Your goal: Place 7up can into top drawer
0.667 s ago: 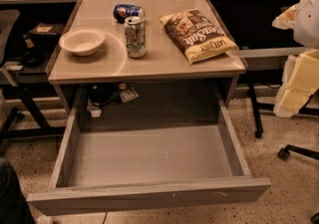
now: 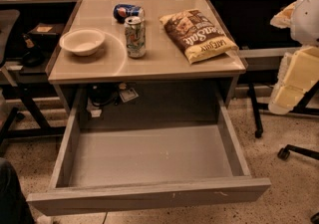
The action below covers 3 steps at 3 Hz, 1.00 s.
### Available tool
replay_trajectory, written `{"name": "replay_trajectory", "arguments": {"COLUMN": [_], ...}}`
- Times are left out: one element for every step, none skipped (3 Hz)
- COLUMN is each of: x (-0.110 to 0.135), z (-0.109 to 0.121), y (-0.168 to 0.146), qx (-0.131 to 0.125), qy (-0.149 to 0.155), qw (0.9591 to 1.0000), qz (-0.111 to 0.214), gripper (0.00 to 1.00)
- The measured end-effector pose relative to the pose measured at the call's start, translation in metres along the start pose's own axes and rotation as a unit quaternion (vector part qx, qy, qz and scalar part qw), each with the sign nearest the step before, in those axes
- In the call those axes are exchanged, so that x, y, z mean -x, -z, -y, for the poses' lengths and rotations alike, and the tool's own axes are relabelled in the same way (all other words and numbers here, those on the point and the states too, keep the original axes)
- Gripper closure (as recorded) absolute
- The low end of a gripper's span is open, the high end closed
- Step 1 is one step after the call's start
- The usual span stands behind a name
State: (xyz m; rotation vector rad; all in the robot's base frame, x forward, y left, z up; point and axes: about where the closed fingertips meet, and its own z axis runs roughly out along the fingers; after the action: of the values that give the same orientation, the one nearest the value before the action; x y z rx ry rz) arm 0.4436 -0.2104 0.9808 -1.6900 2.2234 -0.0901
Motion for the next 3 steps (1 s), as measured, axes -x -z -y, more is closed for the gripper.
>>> {"name": "replay_trajectory", "arguments": {"x": [0.0206, 0.0212, 0.0232], "z": [0.0053, 0.0056, 0.0034], "y": [-0.0108, -0.0112, -0.0144], "qx": [0.020, 0.021, 0.017], "qy": [-0.002, -0.002, 0.001], "qw": [0.9997, 0.9996, 0.9994], "qz": [0.017, 0.017, 0.032], "gripper": [0.00, 0.00, 0.00]}}
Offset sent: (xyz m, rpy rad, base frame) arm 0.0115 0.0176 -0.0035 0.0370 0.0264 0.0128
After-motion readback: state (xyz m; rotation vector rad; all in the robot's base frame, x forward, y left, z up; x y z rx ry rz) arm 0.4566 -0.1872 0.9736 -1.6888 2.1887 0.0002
